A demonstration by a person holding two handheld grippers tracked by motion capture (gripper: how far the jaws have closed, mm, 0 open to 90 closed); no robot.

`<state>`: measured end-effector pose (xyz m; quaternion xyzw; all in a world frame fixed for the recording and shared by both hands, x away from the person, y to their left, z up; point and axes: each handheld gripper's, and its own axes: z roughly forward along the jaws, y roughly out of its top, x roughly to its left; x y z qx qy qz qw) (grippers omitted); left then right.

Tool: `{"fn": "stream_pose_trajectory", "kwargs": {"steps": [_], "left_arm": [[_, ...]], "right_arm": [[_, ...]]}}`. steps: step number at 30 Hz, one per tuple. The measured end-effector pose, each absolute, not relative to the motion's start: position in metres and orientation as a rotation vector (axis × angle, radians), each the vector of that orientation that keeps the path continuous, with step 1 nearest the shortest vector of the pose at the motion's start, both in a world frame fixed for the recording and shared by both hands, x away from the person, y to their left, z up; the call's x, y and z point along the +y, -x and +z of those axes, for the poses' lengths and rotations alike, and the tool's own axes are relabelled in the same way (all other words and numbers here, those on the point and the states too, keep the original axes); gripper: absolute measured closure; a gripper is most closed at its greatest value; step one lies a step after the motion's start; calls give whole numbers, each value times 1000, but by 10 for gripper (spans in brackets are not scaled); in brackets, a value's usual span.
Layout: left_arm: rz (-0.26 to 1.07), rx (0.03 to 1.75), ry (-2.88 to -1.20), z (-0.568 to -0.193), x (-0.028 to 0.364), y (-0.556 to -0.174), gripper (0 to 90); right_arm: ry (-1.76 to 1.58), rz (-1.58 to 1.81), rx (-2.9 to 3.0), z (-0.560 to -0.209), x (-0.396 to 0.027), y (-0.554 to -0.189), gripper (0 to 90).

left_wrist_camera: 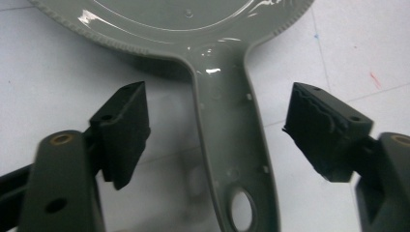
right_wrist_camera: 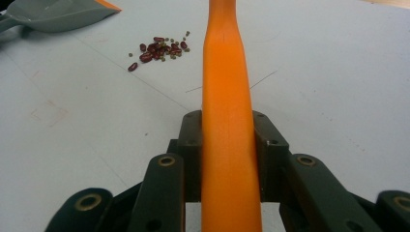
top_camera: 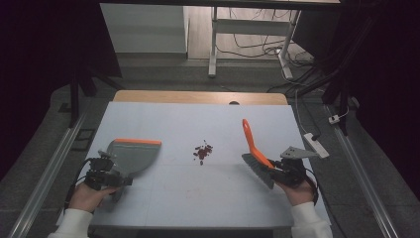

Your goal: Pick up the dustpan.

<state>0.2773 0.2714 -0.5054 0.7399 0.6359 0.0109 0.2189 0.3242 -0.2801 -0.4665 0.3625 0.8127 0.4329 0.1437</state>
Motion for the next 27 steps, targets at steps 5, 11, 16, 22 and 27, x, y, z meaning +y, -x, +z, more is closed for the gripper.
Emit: {"fn": "stream_pose_trajectory", "kwargs": {"steps": [5,11,16,22,27], "left_arm": [[15,1767,-2020,-512,271,-280,349],[3,1773,-2011,-518,265,-285,435],[15,1779,-1983,-517,267,-285,519],[8,1771,-1948,-517,270,-285,593],[33,1777,-1908,-516,275,-283,617]], "right_arm": [[-1048,1243,2343,-467,-280,-324,700],[-1062,1257,2328,-467,-280,-324,700],[-1060,1251,2325,-468,-280,-324,700],[-1067,1241,2316,-468,-281,-324,700],[-1066,1240,2312,-468,-281,-323,700]]}}
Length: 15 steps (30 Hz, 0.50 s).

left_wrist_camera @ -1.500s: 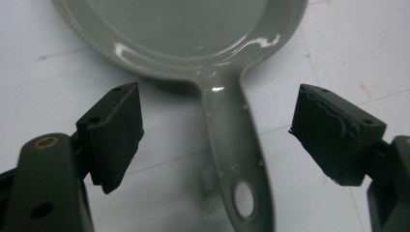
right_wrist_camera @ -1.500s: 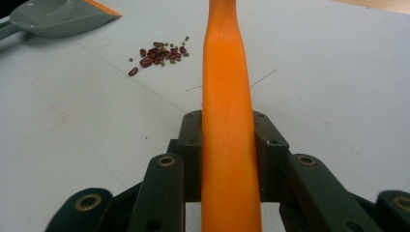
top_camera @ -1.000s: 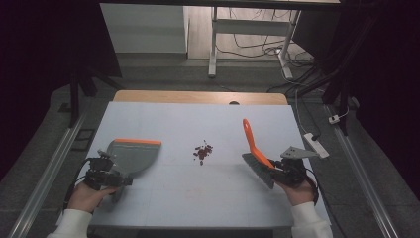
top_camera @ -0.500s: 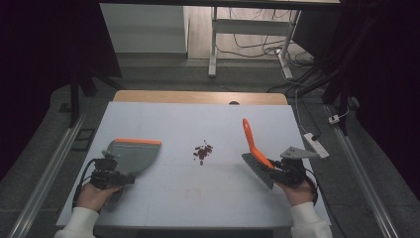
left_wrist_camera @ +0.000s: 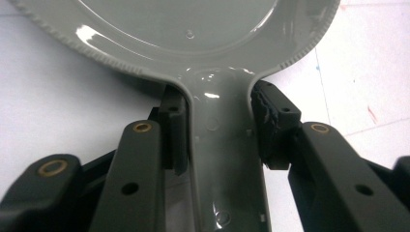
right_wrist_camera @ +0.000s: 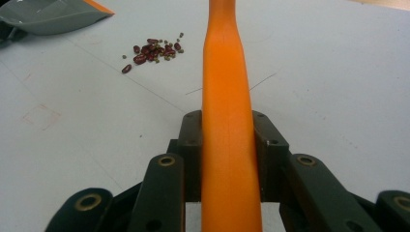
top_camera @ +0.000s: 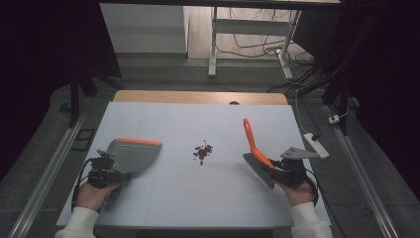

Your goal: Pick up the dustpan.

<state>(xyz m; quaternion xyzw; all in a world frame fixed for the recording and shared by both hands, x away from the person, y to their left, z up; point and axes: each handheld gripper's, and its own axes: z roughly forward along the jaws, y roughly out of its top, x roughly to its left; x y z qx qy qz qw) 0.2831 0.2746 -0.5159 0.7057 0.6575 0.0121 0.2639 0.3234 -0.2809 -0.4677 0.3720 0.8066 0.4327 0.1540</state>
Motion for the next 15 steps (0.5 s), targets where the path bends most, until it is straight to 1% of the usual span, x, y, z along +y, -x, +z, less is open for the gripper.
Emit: {"fn": "stream_pose_trajectory", "kwargs": {"steps": [12,15], "left_arm": [[64,1709,-1872,-510,283,-279,622],[69,1663,-1876,-510,285,-278,622]], "right_arm": [[-1074,1254,2303,-467,-282,-323,700],[-1073,1254,2303,-467,-282,-323,700]]}}
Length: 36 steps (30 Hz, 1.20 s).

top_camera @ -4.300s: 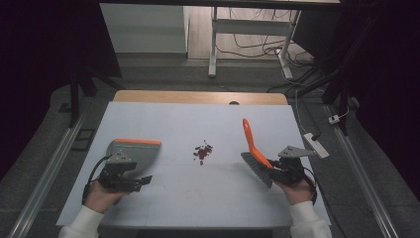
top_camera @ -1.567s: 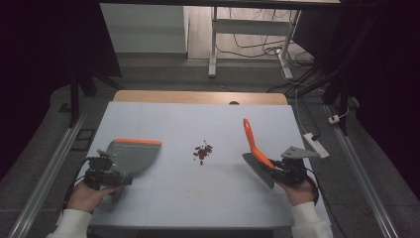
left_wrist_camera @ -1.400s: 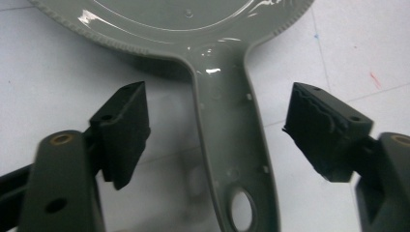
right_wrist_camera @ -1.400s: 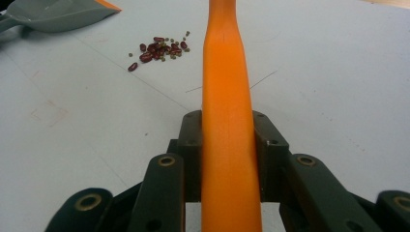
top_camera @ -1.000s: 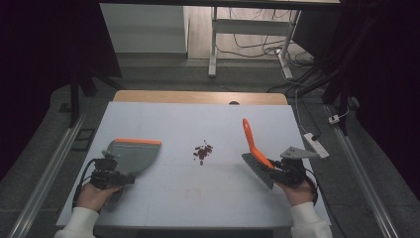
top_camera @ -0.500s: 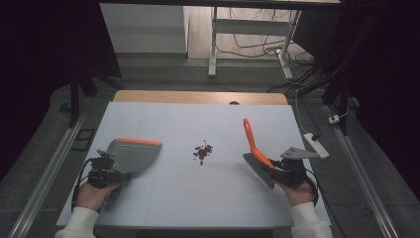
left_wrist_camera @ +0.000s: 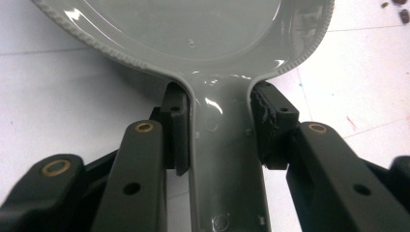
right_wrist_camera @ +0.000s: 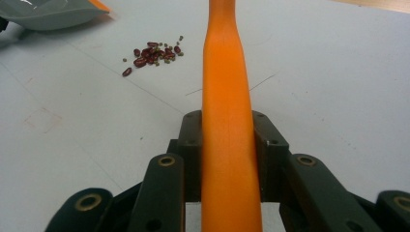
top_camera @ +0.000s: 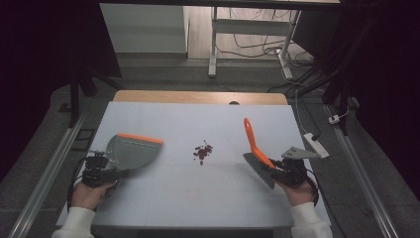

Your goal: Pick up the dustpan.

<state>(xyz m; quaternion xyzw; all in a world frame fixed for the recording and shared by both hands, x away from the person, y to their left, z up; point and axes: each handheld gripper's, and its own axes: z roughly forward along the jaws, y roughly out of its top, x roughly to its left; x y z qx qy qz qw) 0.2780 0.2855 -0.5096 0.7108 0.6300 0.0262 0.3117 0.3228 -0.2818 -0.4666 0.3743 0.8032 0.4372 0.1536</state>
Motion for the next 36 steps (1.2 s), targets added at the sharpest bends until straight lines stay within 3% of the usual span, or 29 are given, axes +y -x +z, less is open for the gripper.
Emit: {"fn": "stream_pose_trajectory", "kwargs": {"steps": [25,36], "left_arm": [[139,1397,-1895,-506,292,-281,622],[150,1255,-1969,-504,286,-310,622]], "right_arm": [[-1056,1252,2292,-464,-279,-322,700],[-1063,1246,2266,-459,-278,-325,700]]}}
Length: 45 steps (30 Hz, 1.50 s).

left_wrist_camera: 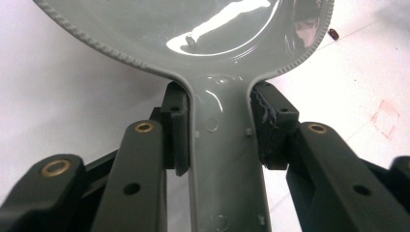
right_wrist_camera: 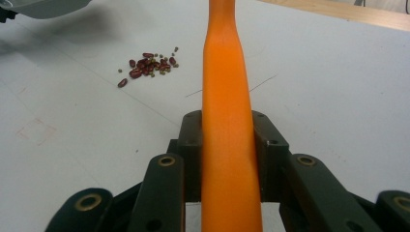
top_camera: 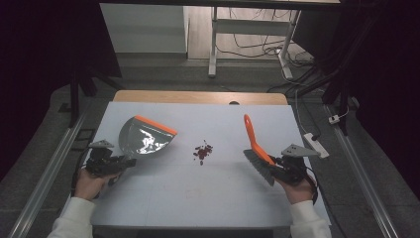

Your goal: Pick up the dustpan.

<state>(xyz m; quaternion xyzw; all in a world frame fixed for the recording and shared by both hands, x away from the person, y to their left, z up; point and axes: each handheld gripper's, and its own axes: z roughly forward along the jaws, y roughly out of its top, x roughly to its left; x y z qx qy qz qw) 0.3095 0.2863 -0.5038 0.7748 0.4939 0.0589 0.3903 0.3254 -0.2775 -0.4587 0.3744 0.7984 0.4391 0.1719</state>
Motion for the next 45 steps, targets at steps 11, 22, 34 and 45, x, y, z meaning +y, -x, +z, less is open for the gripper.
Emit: {"fn": "stream_pose_trajectory", "kwargs": {"steps": [11,22,34,45], "left_arm": [[115,1172,-1985,-498,290,-309,622],[63,1069,-2033,-493,280,-297,622],[24,977,-2110,-490,272,-292,622],[-9,945,-2189,-492,263,-291,622]], "right_arm": [[-1083,1263,2245,-457,-277,-328,700],[-1035,1254,2270,-455,-264,-331,701],[-1004,1245,2294,-455,-249,-337,701],[-999,1239,2307,-456,-234,-349,701]]}}
